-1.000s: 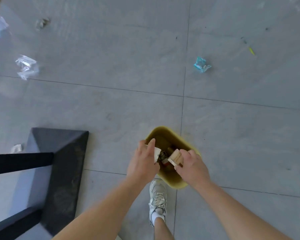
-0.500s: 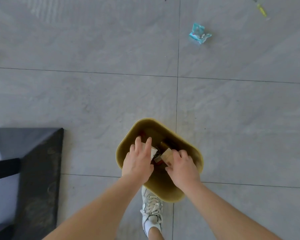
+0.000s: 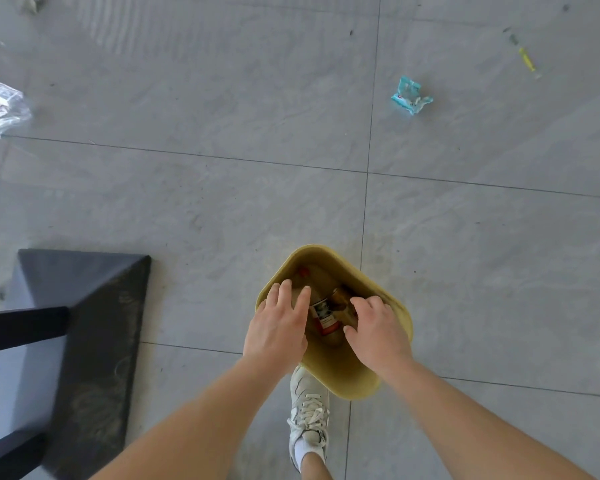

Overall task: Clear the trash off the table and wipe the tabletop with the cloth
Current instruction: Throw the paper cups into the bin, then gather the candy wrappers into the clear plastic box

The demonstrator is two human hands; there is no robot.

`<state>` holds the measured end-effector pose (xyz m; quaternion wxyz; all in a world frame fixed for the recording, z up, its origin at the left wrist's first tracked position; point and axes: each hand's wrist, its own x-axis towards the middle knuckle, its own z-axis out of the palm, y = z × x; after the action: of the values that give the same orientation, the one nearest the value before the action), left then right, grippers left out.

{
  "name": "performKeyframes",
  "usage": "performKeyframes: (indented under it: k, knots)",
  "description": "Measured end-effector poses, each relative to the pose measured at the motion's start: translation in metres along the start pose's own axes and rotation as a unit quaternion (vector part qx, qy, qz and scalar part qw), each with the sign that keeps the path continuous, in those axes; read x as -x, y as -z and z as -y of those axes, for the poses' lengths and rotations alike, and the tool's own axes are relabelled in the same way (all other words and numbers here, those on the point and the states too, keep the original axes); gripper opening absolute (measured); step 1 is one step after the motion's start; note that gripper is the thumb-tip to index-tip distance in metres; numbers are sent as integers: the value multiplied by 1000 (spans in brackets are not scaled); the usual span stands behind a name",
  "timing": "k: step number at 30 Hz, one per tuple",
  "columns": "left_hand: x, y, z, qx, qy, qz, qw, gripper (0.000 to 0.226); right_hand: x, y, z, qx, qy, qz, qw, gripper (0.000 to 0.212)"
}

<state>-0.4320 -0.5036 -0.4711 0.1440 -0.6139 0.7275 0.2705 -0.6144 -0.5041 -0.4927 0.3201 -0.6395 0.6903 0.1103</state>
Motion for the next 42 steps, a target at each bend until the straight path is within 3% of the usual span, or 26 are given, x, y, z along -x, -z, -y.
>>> performKeyframes:
  k: [10,17,28,42]
  knots:
    - [62,88,13,-2,7,-58,998,65,49,83,60,26,41,-16,999,48]
    - [142,191,21,35,69,-95,992,64,118,173,136,43,119,-67,990,54]
    - [250,306,52,11,110,-229,967,70,195,282,256,66,234,-132,961,53]
    - [401,371,130,9,281,-361,889,76,286,338,430,144,453,-159,866,58]
